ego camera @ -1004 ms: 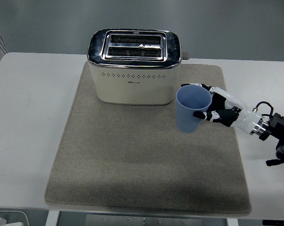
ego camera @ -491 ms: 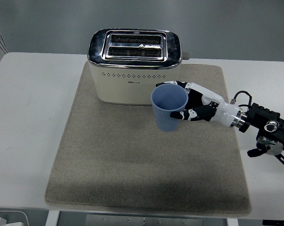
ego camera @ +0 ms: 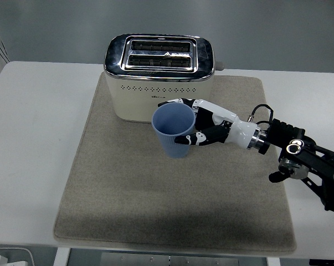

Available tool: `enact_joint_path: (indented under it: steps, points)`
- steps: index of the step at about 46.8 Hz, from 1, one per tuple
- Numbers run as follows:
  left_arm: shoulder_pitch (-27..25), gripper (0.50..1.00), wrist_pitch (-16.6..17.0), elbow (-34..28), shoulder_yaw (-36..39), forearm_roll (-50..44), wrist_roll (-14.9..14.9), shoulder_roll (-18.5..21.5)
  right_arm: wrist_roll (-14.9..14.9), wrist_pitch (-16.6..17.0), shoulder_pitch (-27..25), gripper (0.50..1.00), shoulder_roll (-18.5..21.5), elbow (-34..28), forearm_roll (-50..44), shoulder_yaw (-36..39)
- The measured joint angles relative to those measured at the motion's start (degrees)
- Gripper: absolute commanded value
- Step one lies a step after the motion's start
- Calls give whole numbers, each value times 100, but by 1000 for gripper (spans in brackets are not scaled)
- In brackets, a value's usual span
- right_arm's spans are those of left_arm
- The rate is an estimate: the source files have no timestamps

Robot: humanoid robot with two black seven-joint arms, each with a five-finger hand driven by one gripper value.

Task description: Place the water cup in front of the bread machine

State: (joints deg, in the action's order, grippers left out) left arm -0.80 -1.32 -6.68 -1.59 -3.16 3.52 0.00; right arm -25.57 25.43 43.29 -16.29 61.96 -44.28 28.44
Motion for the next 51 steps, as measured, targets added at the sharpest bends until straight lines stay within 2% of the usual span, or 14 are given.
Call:
enact_joint_path:
  steps: [11, 21, 33, 37, 51]
  points:
    - [2, 1000, 0, 0, 0, 0, 0, 0, 150, -469, 96, 701, 377, -60, -2, -163]
    - [0, 1000, 0, 0, 0, 0, 0, 0, 232, -713, 102, 703, 634, -103, -3, -208]
    - [1, 1000, 0, 0, 0, 0, 0, 0, 350, -1183, 102, 715, 963, -180, -20, -342]
    - [1, 1000, 0, 0, 0, 0, 0, 0, 351, -1241, 101, 719, 1001, -240, -20, -391]
    - [0, 1000, 0, 0, 0, 0, 0, 0, 343, -1363, 93, 782, 1081, -383, -20, -418]
